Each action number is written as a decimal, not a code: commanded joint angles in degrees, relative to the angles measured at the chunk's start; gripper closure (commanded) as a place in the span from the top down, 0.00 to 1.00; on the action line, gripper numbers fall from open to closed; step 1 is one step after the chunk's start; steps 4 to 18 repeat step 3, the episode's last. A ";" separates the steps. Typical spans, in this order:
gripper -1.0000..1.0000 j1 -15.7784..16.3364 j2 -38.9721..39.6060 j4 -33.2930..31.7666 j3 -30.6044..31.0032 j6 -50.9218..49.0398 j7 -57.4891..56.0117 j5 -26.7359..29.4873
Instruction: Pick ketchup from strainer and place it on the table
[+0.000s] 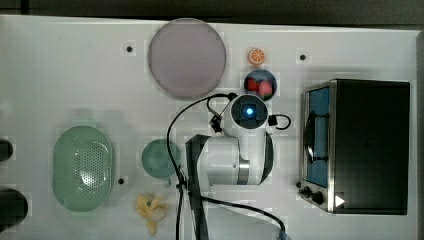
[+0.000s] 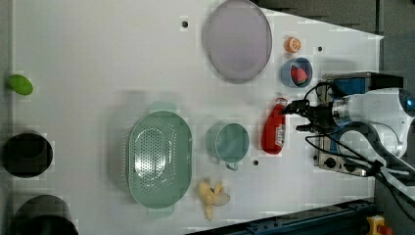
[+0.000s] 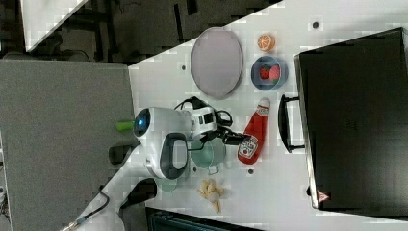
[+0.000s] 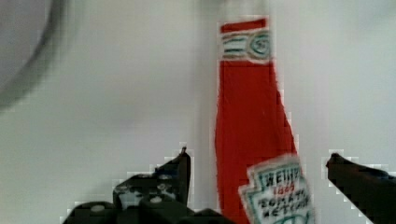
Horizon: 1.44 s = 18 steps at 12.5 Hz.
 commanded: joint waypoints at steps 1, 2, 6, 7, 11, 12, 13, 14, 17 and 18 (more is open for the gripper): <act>1.00 0.96 -7.15 4.83 2.10 -0.77 0.67 2.47; 1.00 0.96 -8.83 6.30 2.48 -3.29 1.82 3.67; 1.00 0.98 -10.33 8.06 2.83 -6.67 2.73 4.71; 1.00 0.98 -10.33 8.06 2.83 -6.67 2.73 4.71; 1.00 0.98 -10.33 8.06 2.83 -6.67 2.73 4.71; 1.00 0.98 -10.33 8.06 2.83 -6.67 2.73 4.71; 1.00 0.98 -10.33 8.06 2.83 -6.67 2.73 4.71; 1.00 0.98 -10.33 8.06 2.83 -6.67 2.73 4.71; 1.00 0.98 -10.33 8.06 2.83 -6.67 2.73 4.71; 1.00 0.98 -10.33 8.06 2.83 -6.67 2.73 4.71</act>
